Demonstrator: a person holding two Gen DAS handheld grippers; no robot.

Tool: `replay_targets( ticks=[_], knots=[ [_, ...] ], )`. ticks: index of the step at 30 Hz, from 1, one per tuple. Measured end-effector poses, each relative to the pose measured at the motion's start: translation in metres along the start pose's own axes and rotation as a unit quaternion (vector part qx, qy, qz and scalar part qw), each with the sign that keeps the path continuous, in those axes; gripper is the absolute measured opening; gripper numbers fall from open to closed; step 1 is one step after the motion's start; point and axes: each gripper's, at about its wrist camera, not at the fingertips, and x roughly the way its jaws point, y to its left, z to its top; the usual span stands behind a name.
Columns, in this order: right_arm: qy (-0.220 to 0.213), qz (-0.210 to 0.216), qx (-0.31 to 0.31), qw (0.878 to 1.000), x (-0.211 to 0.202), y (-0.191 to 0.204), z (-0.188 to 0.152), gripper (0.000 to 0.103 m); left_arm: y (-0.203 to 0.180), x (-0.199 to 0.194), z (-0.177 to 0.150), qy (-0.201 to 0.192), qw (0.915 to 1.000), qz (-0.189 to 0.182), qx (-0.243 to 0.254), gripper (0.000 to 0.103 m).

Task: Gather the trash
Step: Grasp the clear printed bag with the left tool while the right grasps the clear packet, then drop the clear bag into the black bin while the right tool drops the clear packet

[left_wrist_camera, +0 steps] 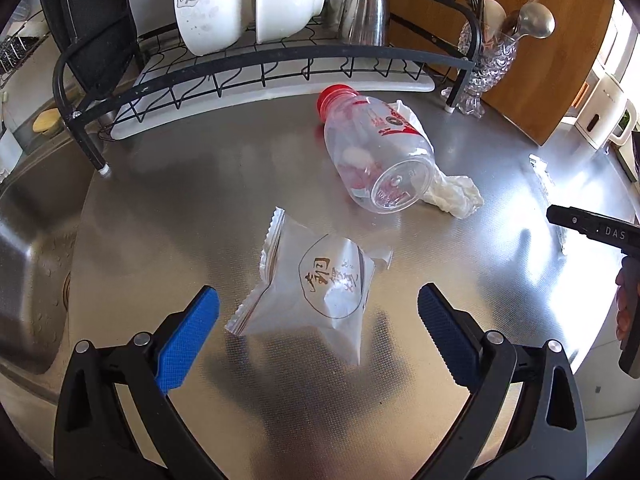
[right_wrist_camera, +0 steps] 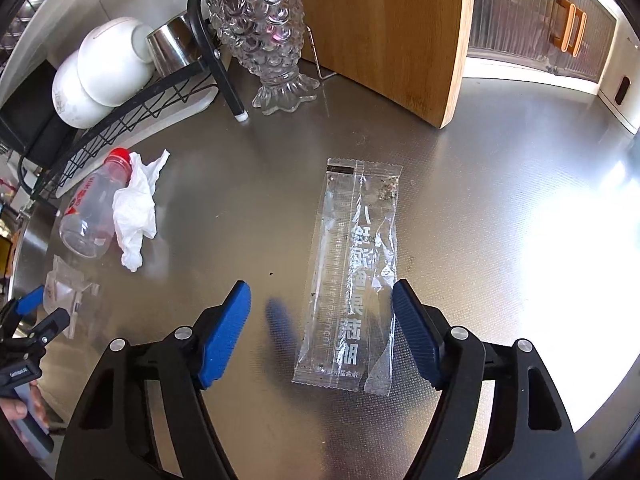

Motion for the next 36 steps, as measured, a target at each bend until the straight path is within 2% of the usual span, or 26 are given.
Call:
replay_targets(
  ticks=[1, 2, 4, 6, 8, 9, 10, 14, 21, 27, 33, 36],
  knots=[
    [0.002, 0.000, 0.001, 1.000, 0.001, 0.000, 0.000, 0.070, 0.000, 0.003, 0.000, 0.002, 1.0000, -0.001, -0.002, 0.088],
    [-0.002, -0.004, 0.000, 1.000, 0.001, 0.000, 0.000, 0.057, 0.002, 0.005, 0.001, 0.005, 1.0000, -0.003, -0.005, 0.077],
    [-0.001, -0.007, -0.003, 1.000, 0.000, 0.000, 0.000, 0.048, 0.003, 0.009, 0.000, 0.013, 0.9999, -0.003, -0.009, 0.066],
    [0.001, -0.011, -0.007, 1.000, 0.001, 0.000, 0.002, 0.036, 0.003, 0.011, -0.002, 0.016, 0.9998, -0.003, -0.008, 0.064],
    [0.001, -0.001, -0.013, 1.000, 0.001, 0.001, 0.001, 0.026, 0.001, 0.009, -0.003, 0.013, 0.9999, -0.006, -0.005, 0.051],
    [0.000, -0.004, -0.019, 1.000, 0.000, 0.003, 0.000, 0.023, 0.000, 0.008, -0.004, 0.013, 0.9999, -0.006, -0.003, 0.048],
    [-0.001, -0.007, -0.026, 1.000, 0.000, 0.006, 0.000, 0.022, -0.002, 0.008, -0.004, 0.014, 0.9999, -0.008, -0.002, 0.025],
    [-0.007, 0.004, -0.029, 1.000, -0.005, 0.009, -0.003, 0.017, -0.008, 0.004, -0.004, 0.015, 0.9998, -0.010, 0.006, 0.009],
    [-0.043, 0.028, -0.031, 0.998, -0.042, 0.012, -0.007, 0.015, -0.016, -0.030, -0.005, -0.024, 0.9993, -0.007, 0.027, 0.002],
    [-0.086, 0.057, -0.047, 0.994, -0.095, 0.023, -0.014, 0.015, -0.017, -0.085, -0.009, -0.074, 0.9969, -0.021, 0.020, 0.002],
    [-0.124, 0.107, -0.092, 0.982, -0.155, 0.048, -0.045, 0.015, -0.015, -0.152, -0.032, -0.123, 0.9921, -0.008, 0.023, 0.002],
    [-0.128, 0.138, -0.109, 0.976, -0.174, 0.062, -0.068, 0.015, -0.010, -0.183, -0.050, -0.139, 0.9902, -0.002, 0.015, 0.002]
  ],
)
